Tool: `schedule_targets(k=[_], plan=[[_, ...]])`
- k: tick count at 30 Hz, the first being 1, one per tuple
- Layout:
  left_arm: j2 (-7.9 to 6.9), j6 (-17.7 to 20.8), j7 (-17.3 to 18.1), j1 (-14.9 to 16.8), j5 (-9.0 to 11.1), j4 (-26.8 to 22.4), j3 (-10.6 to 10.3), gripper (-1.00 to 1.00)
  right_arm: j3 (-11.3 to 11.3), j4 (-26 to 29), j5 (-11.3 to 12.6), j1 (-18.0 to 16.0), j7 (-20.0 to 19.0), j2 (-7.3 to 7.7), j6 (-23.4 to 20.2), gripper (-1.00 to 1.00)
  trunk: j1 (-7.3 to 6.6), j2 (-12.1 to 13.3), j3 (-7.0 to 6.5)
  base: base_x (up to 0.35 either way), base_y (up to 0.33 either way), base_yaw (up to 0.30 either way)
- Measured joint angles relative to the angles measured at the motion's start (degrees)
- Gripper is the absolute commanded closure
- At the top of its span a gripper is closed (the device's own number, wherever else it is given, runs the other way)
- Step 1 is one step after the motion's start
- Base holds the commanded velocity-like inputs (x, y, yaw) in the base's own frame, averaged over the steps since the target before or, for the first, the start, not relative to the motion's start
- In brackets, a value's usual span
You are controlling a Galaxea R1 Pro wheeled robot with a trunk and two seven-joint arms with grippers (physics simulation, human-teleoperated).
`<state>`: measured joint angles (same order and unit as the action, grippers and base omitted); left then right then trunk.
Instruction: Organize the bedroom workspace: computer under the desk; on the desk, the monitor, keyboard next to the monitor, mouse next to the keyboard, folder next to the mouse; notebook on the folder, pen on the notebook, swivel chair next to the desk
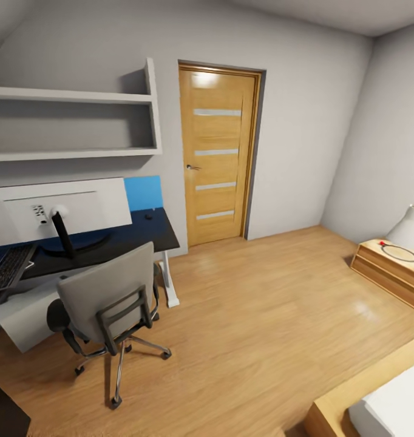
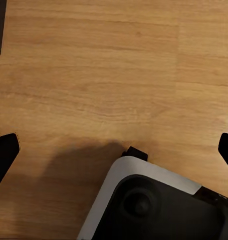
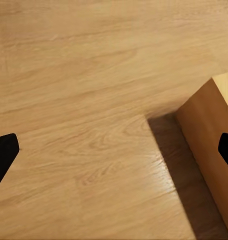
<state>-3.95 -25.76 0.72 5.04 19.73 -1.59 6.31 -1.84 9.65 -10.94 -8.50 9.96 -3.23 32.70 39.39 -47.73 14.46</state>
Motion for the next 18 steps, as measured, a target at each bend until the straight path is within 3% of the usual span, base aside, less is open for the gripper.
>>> schedule_targets(k=[8, 18], plan=[[0.0, 0.01, 0.0, 0.01, 0.01, -0.01, -0.1, -1.0, 0.0, -0.03, 0.03, 0.01, 0.0, -0.01, 0.02, -1.0, 0.0, 0.0, 0.01, 0.001, -0.001, 0.209], [0.07, 0.07, 0.0, 0.01, 0.01, 0.01, -0.16, -1.0, -0.07, 0.01, 0.03, 0.02, -0.06, 0.0, 0.16, -1.0, -0.01, -0.01, 0.03, 0.078, 0.0, 0.025]])
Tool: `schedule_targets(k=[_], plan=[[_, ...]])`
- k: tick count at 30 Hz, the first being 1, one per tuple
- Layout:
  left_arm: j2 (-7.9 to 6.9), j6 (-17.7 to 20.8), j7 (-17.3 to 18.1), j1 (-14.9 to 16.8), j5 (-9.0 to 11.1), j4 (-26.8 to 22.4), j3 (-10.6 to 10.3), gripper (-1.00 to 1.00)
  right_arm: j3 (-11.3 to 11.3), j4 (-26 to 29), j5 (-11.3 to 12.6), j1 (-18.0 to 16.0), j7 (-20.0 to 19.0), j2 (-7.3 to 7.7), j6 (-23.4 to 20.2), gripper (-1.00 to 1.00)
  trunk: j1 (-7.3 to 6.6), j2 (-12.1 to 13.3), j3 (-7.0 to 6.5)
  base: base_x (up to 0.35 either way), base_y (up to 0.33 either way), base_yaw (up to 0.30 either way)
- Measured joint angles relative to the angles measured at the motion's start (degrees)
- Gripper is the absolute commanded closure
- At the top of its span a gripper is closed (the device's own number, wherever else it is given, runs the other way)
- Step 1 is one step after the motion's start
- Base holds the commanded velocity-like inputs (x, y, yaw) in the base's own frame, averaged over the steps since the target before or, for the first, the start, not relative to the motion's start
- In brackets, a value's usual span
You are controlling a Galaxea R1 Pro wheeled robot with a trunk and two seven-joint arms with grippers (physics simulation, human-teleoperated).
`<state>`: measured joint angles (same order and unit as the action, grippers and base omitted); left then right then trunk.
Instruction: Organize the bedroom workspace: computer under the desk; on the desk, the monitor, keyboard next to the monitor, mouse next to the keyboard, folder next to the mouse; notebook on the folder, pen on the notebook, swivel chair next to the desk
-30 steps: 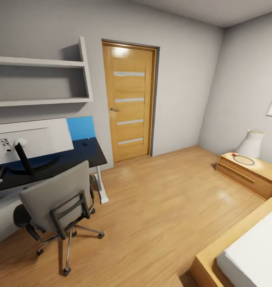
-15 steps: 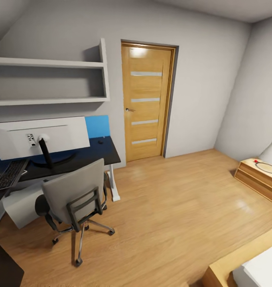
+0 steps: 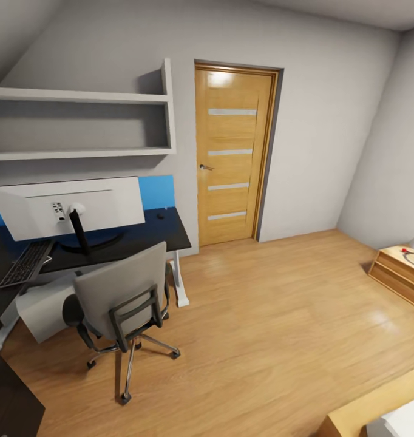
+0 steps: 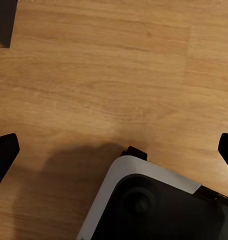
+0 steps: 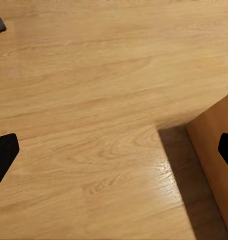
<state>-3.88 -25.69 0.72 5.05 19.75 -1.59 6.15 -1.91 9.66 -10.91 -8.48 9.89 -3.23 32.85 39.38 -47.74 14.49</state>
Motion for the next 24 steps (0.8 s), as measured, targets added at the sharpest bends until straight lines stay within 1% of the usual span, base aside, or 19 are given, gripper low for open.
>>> schedule_targets(k=[11, 20, 24], plan=[[0.0, 0.0, 0.0, 0.0, 0.0, 0.0, 0.0, -1.0, 0.0, 0.03, 0.0, 0.0, -0.01, 0.07, 0.01, -1.0, 0.0, 0.0, 0.0, 0.125, 0.0, 0.0], [0.01, 0.02, 0.0, 0.0, -0.01, -0.01, -0.03, -1.0, 0.0, 0.05, 0.0, 0.0, 0.0, 0.04, 0.01, -1.0, -0.01, 0.0, 0.0, 0.213, -0.187, -0.002], [-0.01, -0.04, -0.02, 0.01, 0.0, -0.02, 0.02, -1.0, 0.0, 0.06, 0.0, 0.01, 0.01, 0.04, 0.01, -1.0, 0.0, -0.01, -0.12, 0.202, -0.196, -0.149]])
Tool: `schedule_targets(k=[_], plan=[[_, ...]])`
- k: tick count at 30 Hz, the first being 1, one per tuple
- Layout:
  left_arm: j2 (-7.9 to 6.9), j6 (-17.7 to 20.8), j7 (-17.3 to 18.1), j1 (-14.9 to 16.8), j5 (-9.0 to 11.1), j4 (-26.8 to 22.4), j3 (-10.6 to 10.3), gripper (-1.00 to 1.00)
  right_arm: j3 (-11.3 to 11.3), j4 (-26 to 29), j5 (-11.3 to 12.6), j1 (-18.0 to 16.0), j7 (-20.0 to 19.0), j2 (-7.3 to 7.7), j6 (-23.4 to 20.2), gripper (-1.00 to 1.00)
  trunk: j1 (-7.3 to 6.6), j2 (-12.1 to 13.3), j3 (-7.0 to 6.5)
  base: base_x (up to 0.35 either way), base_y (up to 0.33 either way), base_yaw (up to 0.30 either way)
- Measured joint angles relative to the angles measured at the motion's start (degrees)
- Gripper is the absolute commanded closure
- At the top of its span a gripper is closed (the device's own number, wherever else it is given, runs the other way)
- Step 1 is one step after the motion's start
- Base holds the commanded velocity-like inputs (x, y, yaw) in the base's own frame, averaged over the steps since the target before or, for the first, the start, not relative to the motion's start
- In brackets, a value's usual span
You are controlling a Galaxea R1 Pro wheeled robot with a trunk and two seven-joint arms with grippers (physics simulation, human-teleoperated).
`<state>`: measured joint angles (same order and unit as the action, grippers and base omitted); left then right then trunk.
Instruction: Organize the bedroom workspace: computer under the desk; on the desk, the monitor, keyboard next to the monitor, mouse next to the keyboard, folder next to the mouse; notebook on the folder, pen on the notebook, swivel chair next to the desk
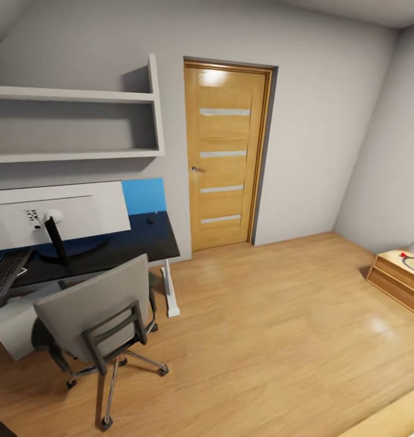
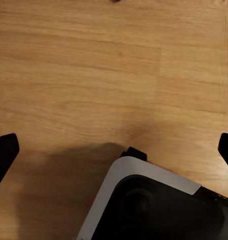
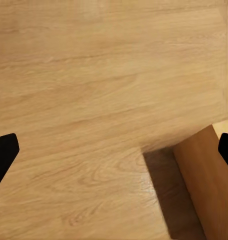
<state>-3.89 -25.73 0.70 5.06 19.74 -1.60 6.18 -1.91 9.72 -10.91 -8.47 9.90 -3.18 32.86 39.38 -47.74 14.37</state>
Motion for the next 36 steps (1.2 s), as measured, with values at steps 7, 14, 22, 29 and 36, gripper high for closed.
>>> schedule_targets(k=[7, 14, 22, 29, 36], plan=[[-0.07, -0.03, -0.01, 0.0, 0.0, 0.0, -0.02, -1.0, 0.06, 0.0, 0.0, -0.01, -0.01, -0.04, 0.0, -1.0, -0.01, 0.01, -0.28, 0.224, -0.187, -0.119], [-0.07, -0.05, 0.01, -0.01, 0.0, 0.02, -0.02, -1.0, 0.29, -0.01, 0.0, -0.01, -0.03, -0.05, 0.0, -1.0, -0.02, 0.0, -0.29, 0.312, -0.055, -0.003], [-0.07, -0.05, 0.02, 0.0, 0.0, 0.05, -0.02, -1.0, 0.32, 0.0, 0.0, 0.0, -0.03, -0.04, 0.0, -1.0, -0.02, 0.0, -0.29, 0.331, 0.002, -0.113], [-0.05, -0.07, 0.02, 0.01, 0.0, 0.02, -0.03, -1.0, 0.33, 0.01, -0.07, 0.01, -0.04, -0.04, -0.07, -1.0, -0.02, 0.01, -0.16, 0.329, 0.127, -0.255], [-0.04, -0.06, 0.02, 0.01, 0.0, 0.03, -0.08, -1.0, 0.69, 0.01, -0.08, 0.0, -0.07, -0.04, -0.08, -1.0, 0.0, 0.01, 0.06, 0.249, 0.144, -0.25]])
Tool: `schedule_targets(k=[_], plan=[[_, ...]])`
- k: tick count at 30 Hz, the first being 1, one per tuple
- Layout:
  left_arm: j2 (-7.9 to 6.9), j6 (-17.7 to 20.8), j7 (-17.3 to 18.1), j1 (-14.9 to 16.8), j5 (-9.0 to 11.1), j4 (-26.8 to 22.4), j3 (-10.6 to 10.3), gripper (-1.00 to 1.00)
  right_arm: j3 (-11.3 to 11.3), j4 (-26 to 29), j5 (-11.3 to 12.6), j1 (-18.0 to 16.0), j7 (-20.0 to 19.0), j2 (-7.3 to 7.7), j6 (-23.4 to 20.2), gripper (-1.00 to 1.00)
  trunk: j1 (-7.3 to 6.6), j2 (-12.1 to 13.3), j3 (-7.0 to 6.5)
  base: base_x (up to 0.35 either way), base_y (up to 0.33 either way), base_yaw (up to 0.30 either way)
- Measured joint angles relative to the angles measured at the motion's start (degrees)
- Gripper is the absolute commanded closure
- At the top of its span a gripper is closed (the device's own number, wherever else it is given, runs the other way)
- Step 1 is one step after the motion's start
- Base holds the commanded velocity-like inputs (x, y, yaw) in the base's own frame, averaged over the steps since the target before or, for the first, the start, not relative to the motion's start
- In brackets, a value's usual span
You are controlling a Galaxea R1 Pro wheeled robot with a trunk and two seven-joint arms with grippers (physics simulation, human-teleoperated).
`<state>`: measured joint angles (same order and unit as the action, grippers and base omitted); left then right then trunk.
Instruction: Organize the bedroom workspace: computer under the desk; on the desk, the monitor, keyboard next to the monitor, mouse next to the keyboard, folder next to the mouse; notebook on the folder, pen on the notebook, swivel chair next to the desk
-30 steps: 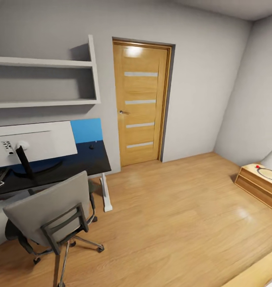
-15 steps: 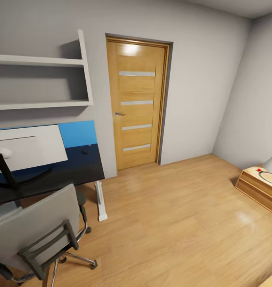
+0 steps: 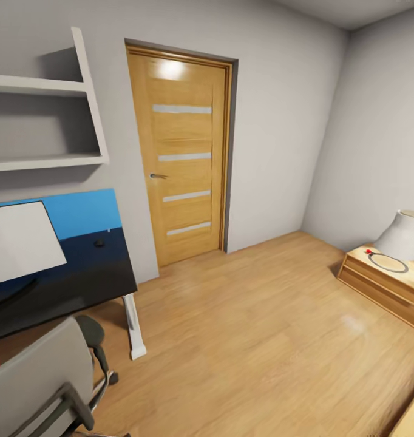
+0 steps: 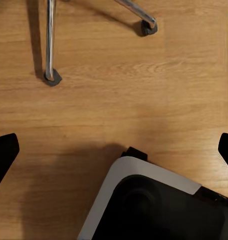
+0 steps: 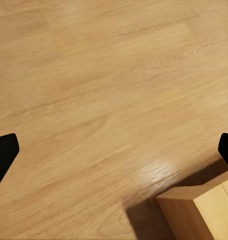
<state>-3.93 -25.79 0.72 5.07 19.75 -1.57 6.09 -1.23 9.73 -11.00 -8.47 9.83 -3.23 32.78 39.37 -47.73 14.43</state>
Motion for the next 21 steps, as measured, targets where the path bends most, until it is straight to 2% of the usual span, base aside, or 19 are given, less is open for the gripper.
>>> schedule_targets(k=[10, 21], plan=[[0.05, 0.01, 0.0, -0.02, 0.0, -0.03, -0.01, -1.0, 0.39, -0.02, 0.08, -0.01, 0.05, 0.06, 0.02, -1.0, 0.01, 0.0, 0.12, 0.053, 0.023, -0.065], [0.06, 0.01, 0.0, -0.02, 0.01, -0.05, 0.05, -1.0, 0.19, -0.1, 0.25, -0.01, 0.07, 0.14, 0.27, -1.0, -0.01, -0.01, 0.12, 0.285, 0.063, -0.003]])
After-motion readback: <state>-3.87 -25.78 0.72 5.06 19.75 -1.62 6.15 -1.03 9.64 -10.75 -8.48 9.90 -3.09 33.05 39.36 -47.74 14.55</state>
